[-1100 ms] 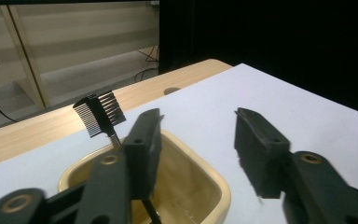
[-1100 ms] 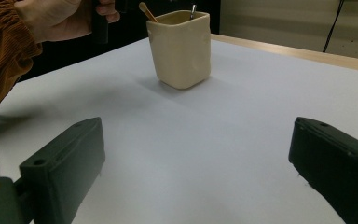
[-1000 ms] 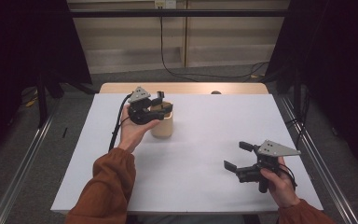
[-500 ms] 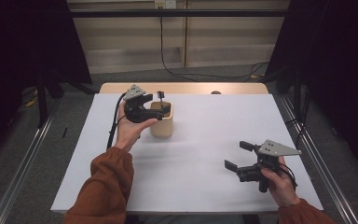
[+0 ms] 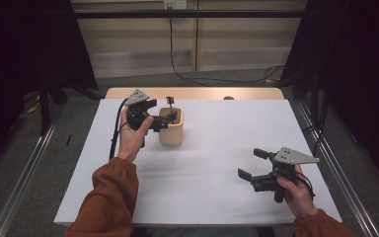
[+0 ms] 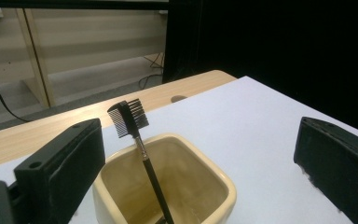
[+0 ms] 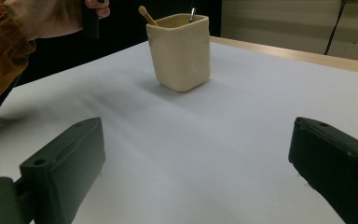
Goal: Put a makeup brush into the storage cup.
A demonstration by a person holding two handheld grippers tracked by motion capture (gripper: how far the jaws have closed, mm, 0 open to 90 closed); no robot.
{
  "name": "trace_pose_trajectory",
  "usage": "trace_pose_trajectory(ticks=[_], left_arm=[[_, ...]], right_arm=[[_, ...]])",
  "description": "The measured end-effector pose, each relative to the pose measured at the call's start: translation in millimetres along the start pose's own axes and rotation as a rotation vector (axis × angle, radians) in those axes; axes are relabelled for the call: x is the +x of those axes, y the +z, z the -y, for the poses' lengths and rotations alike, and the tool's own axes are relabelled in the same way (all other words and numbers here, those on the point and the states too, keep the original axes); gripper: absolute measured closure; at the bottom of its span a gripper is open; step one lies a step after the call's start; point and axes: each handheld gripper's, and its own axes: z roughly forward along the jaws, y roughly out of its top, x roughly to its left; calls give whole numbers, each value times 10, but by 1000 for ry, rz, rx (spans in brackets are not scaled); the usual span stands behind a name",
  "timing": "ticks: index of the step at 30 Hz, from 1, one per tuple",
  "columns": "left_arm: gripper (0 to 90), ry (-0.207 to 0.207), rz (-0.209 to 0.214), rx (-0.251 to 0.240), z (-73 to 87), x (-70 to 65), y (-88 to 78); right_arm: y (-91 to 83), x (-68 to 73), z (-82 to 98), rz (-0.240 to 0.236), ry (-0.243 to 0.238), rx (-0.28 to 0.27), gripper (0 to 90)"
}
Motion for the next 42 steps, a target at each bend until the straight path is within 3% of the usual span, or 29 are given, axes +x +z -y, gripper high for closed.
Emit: trace_pose_trajectory(ticks=[5,21,30,42], left_arm=[[19,35,-7,14,-23,-51,-94],[23,24,-28,-2,161,-65,-491],[25,45,-44,38,306,-78,-625],[23,49,-29,15,427,-243,-793]], right_arm=[[4,9,5,5,0,7,29],[-6,36,11,16,-5,9,27],[-27,28,10,21,-3,4,27],[-26,35,29,28,-8,15,26]])
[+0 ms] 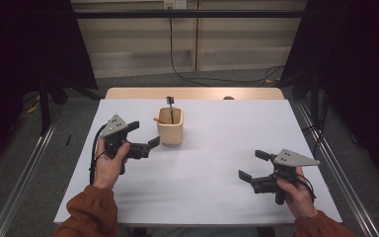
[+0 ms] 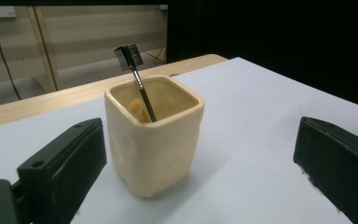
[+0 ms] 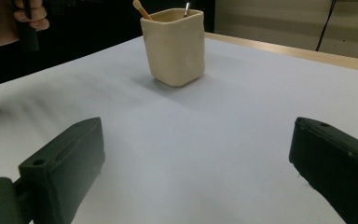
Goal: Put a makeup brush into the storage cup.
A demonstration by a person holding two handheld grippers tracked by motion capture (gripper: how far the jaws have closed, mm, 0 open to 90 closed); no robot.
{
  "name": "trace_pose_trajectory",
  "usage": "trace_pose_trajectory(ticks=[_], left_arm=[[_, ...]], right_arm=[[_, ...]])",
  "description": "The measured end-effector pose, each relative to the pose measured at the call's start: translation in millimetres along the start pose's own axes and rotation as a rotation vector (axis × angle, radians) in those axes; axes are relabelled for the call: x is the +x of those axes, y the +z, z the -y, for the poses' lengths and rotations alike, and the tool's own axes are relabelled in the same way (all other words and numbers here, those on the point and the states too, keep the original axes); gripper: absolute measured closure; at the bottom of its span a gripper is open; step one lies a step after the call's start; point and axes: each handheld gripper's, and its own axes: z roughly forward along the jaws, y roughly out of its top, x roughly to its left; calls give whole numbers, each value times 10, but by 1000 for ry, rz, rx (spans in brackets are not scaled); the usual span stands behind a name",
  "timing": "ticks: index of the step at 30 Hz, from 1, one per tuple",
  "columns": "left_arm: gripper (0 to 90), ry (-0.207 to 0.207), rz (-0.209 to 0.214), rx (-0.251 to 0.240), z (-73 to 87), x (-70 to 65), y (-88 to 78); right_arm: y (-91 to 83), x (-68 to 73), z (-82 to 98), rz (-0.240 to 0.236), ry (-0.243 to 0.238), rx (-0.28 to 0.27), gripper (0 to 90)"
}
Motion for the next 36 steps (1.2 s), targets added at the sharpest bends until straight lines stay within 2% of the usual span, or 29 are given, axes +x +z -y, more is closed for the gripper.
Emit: trace_pose_trajectory(ticks=[3,5,10,15,20,24,29,31,35,36], left_arm=[[21,-18,6,-15,51,-40,-46],[21,-1,4,-7,82,-73,-70],[20,3,3,-13,163,-137,-158],[23,-14,5,-29,230,-176,-253],[23,-7,17,-23,304,-235,-350],[23,-24,5,-15,373,-263,-424],[23,-16,-5,-22,455,-318,-490],[23,2,-9,-26,462,-334,-522],[23,1,-27,-53,500,-362,-593],[23,3,-28,-44,507,-367,-595]], right_arm=[[2,-5,0,0,-1,2,26],[3,-7,1,1,-2,3,26],[-4,-4,1,3,0,1,26],[-5,-2,4,5,1,3,26],[-14,-4,12,10,0,4,26],[-26,-3,17,12,0,4,26],[-25,-10,25,17,3,6,26],[-23,-6,27,20,2,8,26],[-36,-4,29,21,0,3,26],[-39,-4,30,22,1,2,26]])
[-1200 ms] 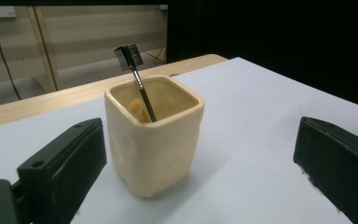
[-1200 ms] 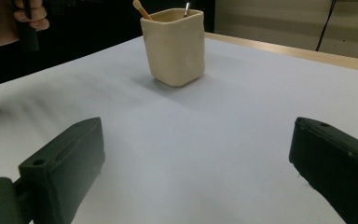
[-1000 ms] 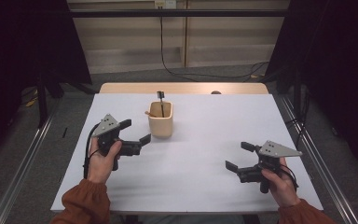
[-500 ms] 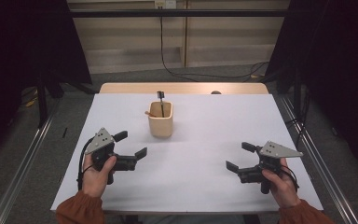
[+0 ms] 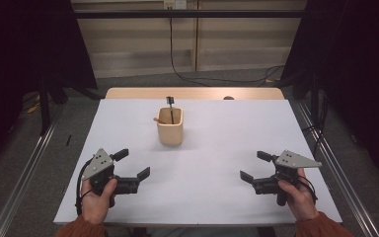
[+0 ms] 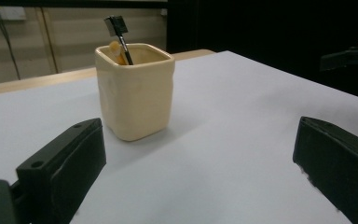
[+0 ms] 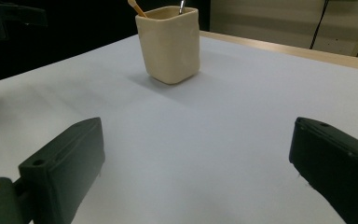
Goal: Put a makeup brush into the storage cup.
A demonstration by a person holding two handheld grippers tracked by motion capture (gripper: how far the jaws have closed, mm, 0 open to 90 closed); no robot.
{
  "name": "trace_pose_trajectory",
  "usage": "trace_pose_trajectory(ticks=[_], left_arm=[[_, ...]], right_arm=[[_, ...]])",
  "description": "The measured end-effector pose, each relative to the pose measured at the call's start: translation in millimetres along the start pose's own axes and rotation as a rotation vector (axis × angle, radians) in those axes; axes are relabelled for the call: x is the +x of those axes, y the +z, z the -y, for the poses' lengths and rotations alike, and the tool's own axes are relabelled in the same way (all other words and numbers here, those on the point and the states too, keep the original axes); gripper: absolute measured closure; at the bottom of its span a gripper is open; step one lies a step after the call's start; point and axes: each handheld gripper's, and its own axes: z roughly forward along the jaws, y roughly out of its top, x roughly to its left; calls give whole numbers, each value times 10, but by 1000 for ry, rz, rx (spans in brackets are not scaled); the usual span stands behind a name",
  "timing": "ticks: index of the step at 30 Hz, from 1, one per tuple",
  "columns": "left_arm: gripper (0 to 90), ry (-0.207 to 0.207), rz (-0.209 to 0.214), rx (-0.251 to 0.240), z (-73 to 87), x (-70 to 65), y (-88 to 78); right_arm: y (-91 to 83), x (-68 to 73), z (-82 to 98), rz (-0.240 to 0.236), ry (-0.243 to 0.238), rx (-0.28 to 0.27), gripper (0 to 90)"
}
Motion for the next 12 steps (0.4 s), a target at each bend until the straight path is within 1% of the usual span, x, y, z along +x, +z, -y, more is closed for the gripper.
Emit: trace_pose_trajectory(ticks=[2,3,4,5,6,8,10,11,12], left_arm=[[24,2,-8,2,11,2,19],[24,3,-4,5,12,3,28],[25,14,-5,0,11,4,21],[25,5,-2,-15,13,9,12],[24,-8,-1,-14,11,22,4],[24,-10,-17,-21,11,37,-12],[22,-25,-12,-18,19,45,-12],[23,-19,-19,-17,24,38,-11],[23,-13,-14,-14,27,38,-10]], right_arm=[[3,-4,0,3,4,0,26],[8,-3,-1,1,2,0,26],[14,0,0,-1,0,0,26],[18,3,2,-1,-4,3,26],[20,6,4,-2,-7,5,25],[23,6,5,-3,-9,7,25],[21,1,4,-3,-8,5,25],[20,-1,3,-2,-7,4,25],[21,-4,3,0,-6,4,25]])
